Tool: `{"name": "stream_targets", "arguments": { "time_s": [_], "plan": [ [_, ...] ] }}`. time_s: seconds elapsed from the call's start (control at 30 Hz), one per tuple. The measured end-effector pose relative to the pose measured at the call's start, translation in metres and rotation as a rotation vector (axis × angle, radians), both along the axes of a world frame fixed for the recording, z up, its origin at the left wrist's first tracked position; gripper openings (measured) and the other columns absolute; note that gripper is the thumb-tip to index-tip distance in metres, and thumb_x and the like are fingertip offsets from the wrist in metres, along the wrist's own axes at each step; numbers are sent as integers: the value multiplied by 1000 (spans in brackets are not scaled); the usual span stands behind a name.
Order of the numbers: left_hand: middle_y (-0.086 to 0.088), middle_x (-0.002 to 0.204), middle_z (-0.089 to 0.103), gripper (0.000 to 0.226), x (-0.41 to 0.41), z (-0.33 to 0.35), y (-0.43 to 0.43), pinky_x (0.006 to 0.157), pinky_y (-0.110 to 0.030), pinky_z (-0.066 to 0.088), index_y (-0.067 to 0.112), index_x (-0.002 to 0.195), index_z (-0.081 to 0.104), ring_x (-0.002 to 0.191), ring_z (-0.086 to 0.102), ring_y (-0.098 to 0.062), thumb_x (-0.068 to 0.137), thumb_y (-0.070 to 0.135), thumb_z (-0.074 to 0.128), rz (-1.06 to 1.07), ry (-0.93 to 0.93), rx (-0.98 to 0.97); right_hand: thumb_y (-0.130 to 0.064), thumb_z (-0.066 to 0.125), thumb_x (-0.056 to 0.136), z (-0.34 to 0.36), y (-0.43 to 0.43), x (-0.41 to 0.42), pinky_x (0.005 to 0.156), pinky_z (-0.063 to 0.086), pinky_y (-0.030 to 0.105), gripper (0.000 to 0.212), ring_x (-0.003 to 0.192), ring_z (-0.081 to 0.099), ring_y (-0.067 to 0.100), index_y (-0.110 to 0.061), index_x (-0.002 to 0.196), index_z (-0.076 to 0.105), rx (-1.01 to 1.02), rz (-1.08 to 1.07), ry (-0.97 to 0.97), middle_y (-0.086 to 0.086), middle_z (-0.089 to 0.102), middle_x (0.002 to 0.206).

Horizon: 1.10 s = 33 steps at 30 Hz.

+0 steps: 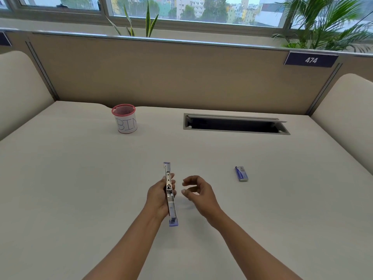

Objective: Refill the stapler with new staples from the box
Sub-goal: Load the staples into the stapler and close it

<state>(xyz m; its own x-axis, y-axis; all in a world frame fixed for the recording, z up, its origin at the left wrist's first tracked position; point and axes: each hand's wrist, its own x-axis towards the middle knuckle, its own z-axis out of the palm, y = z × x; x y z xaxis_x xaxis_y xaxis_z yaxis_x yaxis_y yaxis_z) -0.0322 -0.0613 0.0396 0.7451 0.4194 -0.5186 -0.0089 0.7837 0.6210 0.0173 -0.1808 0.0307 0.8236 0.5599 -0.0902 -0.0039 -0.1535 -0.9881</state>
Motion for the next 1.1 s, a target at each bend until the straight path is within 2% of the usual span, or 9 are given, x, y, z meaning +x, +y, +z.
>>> {"name": "stream_targets", "arguments": {
  "time_s": [0.07,0.2,0.37,0.47,0.57,0.7,0.8,0.93,1.1],
  "plan": [
    [-3,69,48,26,1,0,2,38,-14,41,4,92,59,39,47,-6,98,17,37,84,7,-40,-5,64,79,-1,-2,-5,69,48,15,22,72,57,-1,-21,93,59,-46,105,-25,-11,63,97],
    [-4,73,50,25,1,-1,4,47,-18,42,7,84,59,58,44,-11,97,16,39,168,56,-44,0,63,74,-4,-2,-12,73,52,25,28,69,61,7,-20,93,59,-70,242,-39,-10,61,98],
    [-5,74,50,24,0,-1,5,56,-21,37,7,83,58,62,44,-11,97,14,40,219,67,-62,2,65,74,0,2,-14,74,52,24,39,71,64,6,-34,88,64,-44,248,-34,-4,64,105],
    [-6,75,50,23,0,0,4,60,-23,39,6,83,59,65,46,-12,96,13,41,220,66,-47,0,66,77,2,3,-14,71,51,18,33,70,64,-1,-31,88,67,-31,216,-38,-1,66,104],
    [-7,74,52,24,-1,0,1,61,-23,38,6,82,59,62,49,-14,96,12,41,170,68,69,-3,68,78,8,4,-12,62,47,12,23,63,60,-3,-25,85,69,56,139,18,-2,66,94],
    [-13,83,57,28,-3,1,-3,56,-20,38,-1,94,61,54,50,-10,97,16,39,-2,69,242,-16,67,82,14,5,-5,62,48,14,12,70,60,6,-28,82,69,89,23,94,-6,67,78],
    [-3,67,58,27,-4,5,-10,64,-23,40,9,82,62,67,50,-14,96,14,40,-36,65,318,-19,66,83,17,8,-2,60,49,14,7,70,61,5,-26,85,68,115,-44,142,-6,68,80],
    [13,55,65,28,-5,10,-17,70,-26,41,18,84,66,72,54,-11,97,16,41,-109,51,445,-23,64,85,17,10,-1,60,48,16,4,75,60,9,-22,87,67,143,-89,182,-4,67,82],
    [2,88,67,22,-6,11,-18,73,-27,42,18,98,66,87,57,-7,96,22,44,-141,93,503,-30,59,88,14,15,-4,66,52,23,17,80,66,12,-13,91,57,176,-59,255,2,65,87]
  ]
}}
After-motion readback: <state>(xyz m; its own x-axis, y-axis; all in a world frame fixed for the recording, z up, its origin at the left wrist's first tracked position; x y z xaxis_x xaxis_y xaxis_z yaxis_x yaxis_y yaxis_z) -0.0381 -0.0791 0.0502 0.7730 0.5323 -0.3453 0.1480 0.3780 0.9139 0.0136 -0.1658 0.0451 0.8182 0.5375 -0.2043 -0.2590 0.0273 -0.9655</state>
